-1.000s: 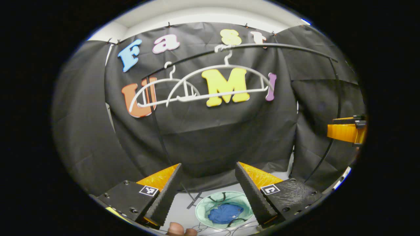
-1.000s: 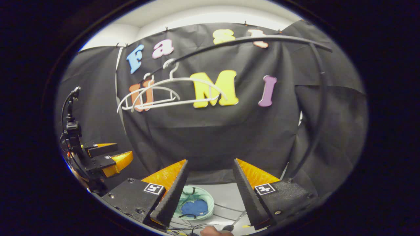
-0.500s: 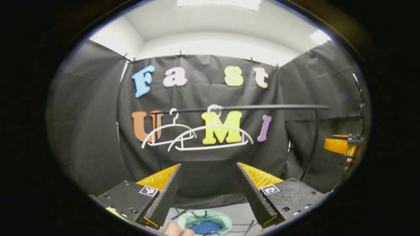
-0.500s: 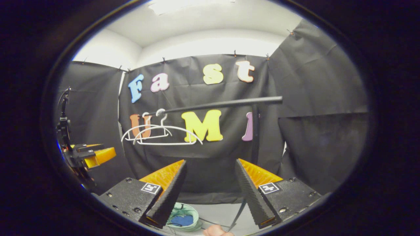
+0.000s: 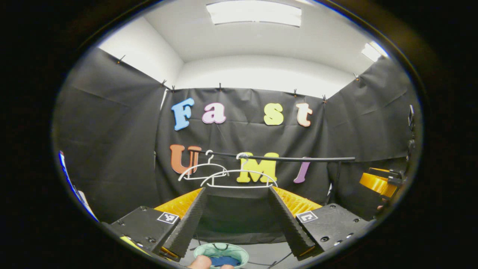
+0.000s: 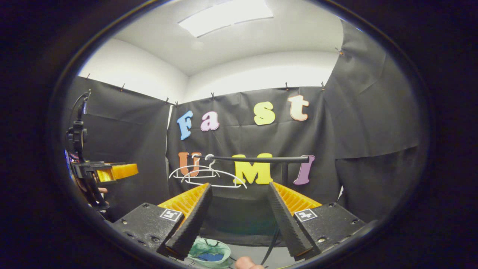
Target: Grasp the clothes on the hanger with both hands and then place them into the laundry hamper below.
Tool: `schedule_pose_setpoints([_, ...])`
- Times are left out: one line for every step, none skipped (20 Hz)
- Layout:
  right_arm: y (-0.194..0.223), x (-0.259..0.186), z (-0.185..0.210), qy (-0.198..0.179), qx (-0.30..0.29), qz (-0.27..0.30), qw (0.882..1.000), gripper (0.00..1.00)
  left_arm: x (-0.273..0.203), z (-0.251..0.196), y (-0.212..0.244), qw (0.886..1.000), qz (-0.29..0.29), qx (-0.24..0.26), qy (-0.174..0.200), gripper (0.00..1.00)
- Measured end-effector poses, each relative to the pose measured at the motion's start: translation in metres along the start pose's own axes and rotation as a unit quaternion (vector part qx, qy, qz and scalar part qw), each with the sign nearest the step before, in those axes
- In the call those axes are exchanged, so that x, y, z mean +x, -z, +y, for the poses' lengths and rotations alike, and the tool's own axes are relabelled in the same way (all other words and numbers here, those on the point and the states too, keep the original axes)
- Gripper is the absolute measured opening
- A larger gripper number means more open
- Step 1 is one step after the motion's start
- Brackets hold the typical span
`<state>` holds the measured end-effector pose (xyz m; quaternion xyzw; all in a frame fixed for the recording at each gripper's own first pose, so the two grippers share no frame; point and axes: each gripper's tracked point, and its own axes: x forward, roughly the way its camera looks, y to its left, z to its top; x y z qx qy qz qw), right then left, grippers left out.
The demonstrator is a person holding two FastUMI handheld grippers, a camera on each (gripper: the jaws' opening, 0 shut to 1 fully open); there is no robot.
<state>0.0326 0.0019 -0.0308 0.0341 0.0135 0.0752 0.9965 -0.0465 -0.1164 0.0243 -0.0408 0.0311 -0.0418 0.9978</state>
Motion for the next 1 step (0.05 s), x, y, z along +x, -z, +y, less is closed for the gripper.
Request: schedule_pose_setpoints([-0.0031,-0.0038,0.0006,-0.006,0.005,-0.007,1.000,0.95,-0.0050,-0.0041,-0.0009,1.000,0.005,0.011,0.008,1.00])
